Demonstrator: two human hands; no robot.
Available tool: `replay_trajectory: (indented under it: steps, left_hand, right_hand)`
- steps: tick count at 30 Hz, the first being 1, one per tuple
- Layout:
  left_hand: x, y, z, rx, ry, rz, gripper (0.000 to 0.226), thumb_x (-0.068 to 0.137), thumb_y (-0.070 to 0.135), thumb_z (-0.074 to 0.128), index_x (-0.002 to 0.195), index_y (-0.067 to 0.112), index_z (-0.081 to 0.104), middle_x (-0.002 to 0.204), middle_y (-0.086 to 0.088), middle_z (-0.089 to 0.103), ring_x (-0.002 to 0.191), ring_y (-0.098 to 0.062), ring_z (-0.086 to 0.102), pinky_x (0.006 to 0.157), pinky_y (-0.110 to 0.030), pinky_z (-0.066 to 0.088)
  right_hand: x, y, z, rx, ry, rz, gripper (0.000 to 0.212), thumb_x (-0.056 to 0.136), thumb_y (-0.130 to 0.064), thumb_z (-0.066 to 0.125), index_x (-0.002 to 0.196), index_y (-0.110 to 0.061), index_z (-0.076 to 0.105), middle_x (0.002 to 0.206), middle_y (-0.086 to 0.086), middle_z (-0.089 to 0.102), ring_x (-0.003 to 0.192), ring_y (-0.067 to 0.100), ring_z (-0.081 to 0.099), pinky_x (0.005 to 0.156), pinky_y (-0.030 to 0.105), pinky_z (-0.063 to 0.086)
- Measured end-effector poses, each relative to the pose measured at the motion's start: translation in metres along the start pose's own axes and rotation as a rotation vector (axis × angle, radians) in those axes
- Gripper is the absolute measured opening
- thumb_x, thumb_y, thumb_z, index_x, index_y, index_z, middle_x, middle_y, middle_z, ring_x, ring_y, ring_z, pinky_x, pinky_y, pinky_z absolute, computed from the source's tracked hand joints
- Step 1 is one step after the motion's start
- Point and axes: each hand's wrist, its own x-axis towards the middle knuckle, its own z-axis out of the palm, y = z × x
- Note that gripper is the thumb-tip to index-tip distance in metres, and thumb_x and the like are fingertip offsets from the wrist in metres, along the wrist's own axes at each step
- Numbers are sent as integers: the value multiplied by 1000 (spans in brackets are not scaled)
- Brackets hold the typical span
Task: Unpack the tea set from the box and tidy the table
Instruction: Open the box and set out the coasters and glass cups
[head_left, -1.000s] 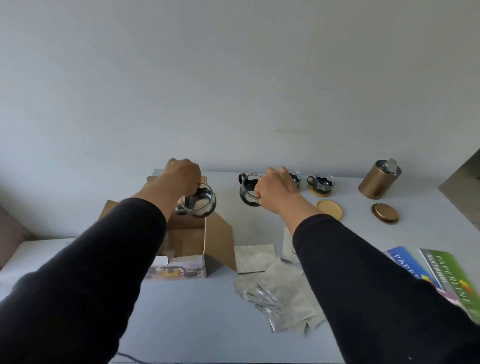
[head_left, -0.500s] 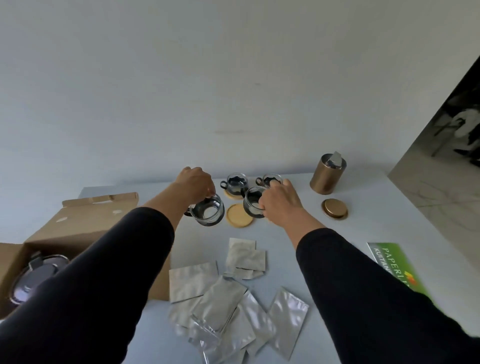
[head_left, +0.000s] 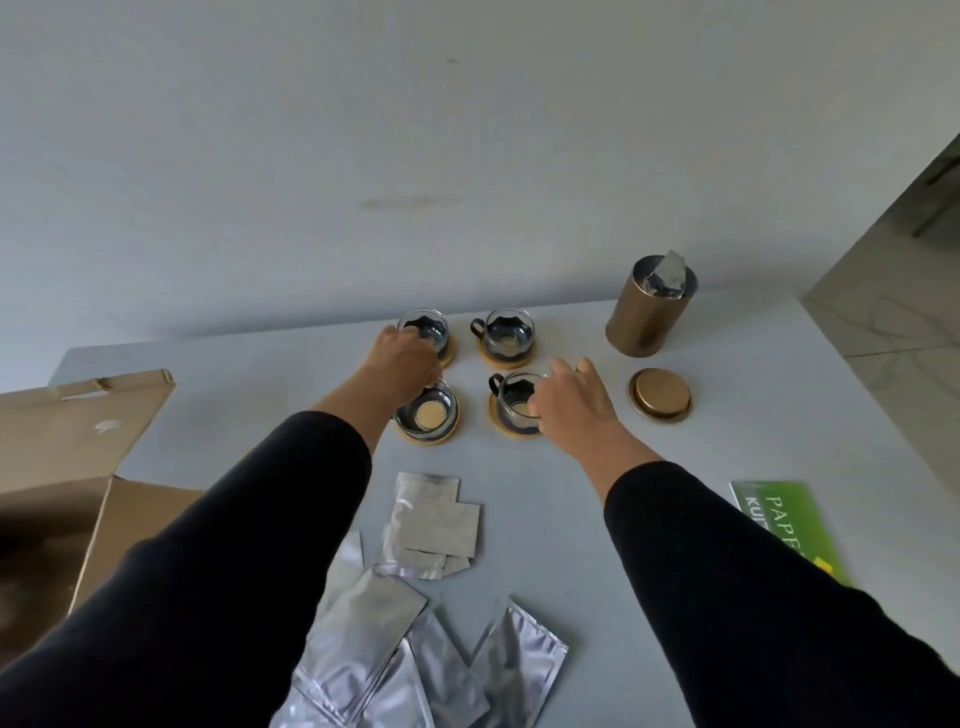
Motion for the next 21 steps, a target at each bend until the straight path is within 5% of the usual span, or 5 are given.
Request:
replay_trajectory:
  steps: [7, 21]
  left_hand:
    - [18, 6, 9, 16, -14, -18, 23, 92, 20, 50, 107, 25, 67, 115, 6, 62, 118, -19, 46, 97, -32, 34]
    - [32, 4, 26, -38, -8, -12, 29, 95, 19, 46, 110, 32, 67, 114, 8, 63, 117, -17, 46, 96, -30, 34]
  right_hand:
    - [13, 8, 17, 16, 34, -36, 21, 93, -10, 51, 99, -17, 71, 90, -2, 65, 99, 20, 50, 71, 31, 25]
    - [22, 6, 20, 15, 7, -82, 20, 93, -11, 50, 96, -13, 70, 87, 1, 62, 97, 21, 49, 71, 32, 25]
